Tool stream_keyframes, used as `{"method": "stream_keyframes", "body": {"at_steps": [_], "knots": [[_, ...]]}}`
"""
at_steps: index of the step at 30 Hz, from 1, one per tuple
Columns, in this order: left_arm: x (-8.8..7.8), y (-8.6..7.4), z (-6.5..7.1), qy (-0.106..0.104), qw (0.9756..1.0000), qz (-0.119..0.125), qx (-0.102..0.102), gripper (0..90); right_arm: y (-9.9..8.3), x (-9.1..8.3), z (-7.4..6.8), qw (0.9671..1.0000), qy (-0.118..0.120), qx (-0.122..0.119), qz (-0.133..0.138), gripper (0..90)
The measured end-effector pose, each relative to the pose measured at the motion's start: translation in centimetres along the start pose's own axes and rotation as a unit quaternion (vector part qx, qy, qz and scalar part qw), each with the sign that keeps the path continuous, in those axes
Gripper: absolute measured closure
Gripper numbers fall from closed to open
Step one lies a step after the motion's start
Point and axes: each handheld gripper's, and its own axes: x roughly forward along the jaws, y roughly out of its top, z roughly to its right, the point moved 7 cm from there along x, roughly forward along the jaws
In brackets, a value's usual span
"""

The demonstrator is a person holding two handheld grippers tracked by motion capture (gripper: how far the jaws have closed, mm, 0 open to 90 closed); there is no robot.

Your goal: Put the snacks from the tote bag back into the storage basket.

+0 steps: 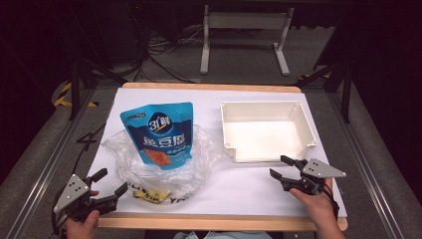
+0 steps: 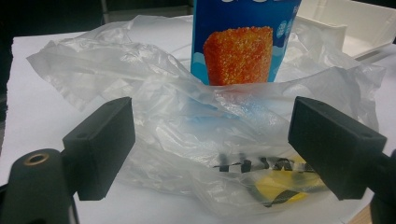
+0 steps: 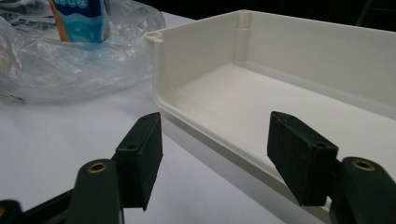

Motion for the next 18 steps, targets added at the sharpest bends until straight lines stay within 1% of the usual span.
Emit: {"method": "stream_keyframes", "body": {"at_steps": [3, 6, 8, 10, 14, 15, 16, 17, 18], "knots": [[-0.06, 0.01, 0.00, 0.000, 1.0000, -0.002, 0.000, 15.5, 0.21, -0.20, 0.04, 1.0000, -0.006, -0.002, 0.001, 33.9], [0.03, 0.10, 0.01, -0.001, 1.0000, 0.003, -0.002, 15.5, 0.46, -0.32, -0.02, 0.9998, -0.017, -0.011, -0.001, 28.7], [0.08, 0.07, 0.00, 0.000, 1.0000, 0.002, 0.000, 15.5, 0.58, -0.27, -0.20, 0.9999, -0.013, -0.008, 0.004, 28.0], [0.07, 0.13, -0.01, -0.001, 1.0000, 0.004, -0.003, 15.5, 0.74, -0.27, -0.37, 0.9998, -0.013, -0.012, 0.006, 27.6], [0.05, 0.13, -0.02, 0.000, 1.0000, 0.004, -0.002, 15.5, 0.85, -0.32, -0.49, 0.9997, -0.014, -0.020, 0.004, 26.8], [0.05, 0.15, -0.03, 0.000, 1.0000, 0.005, -0.003, 15.5, 0.88, -0.35, -0.50, 0.9997, -0.017, -0.020, 0.002, 25.6], [-0.01, 0.16, -0.06, -0.001, 1.0000, 0.003, -0.002, 15.5, 0.88, -0.31, -0.56, 0.9997, -0.012, -0.020, -0.002, 24.6], [-0.01, 0.18, -0.06, -0.001, 1.0000, 0.003, -0.002, 15.5, 0.81, -0.26, -0.67, 0.9996, -0.011, -0.022, -0.011, 24.4], [-0.01, 0.17, -0.04, -0.001, 1.0000, 0.003, -0.002, 15.5, 0.85, -0.23, -0.71, 0.9995, -0.013, -0.027, -0.012, 23.7]]}}
